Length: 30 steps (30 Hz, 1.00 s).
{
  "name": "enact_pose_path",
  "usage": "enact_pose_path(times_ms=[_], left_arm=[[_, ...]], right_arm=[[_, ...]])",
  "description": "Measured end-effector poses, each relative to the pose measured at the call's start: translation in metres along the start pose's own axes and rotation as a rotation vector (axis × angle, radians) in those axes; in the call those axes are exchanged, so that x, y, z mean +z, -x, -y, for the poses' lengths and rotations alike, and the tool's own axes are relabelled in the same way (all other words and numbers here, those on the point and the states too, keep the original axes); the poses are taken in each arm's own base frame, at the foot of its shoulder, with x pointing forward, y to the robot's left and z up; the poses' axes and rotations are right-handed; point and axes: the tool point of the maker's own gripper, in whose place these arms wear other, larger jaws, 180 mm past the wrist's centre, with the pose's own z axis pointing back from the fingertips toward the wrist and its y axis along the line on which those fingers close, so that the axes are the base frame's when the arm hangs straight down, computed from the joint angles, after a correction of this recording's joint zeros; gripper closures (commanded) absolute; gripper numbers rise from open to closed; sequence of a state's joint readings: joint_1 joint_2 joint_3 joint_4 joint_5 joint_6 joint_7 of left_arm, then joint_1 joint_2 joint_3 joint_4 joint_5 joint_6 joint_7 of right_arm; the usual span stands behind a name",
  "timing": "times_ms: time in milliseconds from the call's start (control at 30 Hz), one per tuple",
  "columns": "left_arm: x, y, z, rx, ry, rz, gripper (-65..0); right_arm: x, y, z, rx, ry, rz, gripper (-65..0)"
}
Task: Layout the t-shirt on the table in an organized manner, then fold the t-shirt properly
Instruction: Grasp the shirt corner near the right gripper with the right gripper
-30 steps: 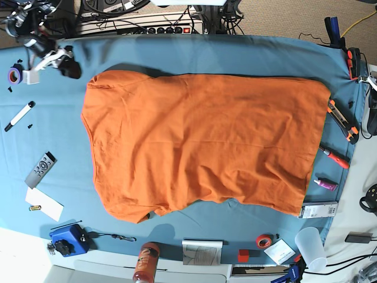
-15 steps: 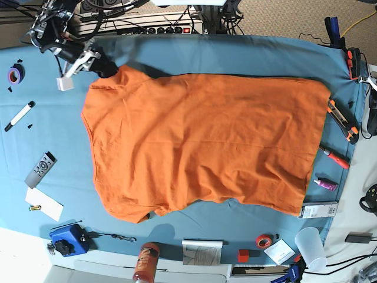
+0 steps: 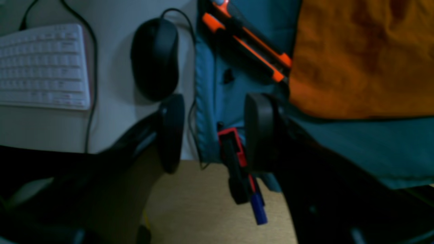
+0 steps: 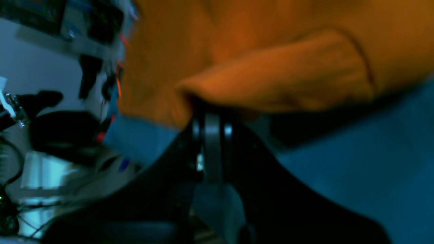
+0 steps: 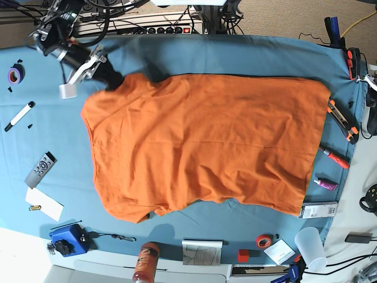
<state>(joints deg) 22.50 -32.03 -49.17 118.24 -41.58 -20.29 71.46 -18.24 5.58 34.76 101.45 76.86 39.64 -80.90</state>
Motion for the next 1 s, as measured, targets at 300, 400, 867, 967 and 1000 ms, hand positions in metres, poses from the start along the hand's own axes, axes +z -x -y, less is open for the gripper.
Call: enact_pose_path(times_ms=[300,400,867,967,1000], left_arm=[[-0.001,0.002,0.003,-0.003,0.008,0.0,-29.5],[-0.001,0.002,0.002,-0.004,0.007,-0.001,-29.5],[-0.001,0.002,0.003,-0.003,0.008,-0.001,-29.5],[-0.001,0.002,0.003,-0.003,0.008,-0.001,-29.5],[-0.001,0.002,0.002,-0.003,0.007,-0.002,-29.5]], right_arm=[[-0.003,-0.035,0.023,0.219,0.228,-0.035,0.0],[-0.004,-0.052,0.033,0.264,0.294,-0.002,0.0],[-0.004,-0.072,0.042,0.315,0.362,0.016,-23.7],[-0.001,-0.084,0.042,0.338,0.362,0.062,-23.6],[0.0,-0.091,0.041,0.351,0.362,0.087,-23.6]])
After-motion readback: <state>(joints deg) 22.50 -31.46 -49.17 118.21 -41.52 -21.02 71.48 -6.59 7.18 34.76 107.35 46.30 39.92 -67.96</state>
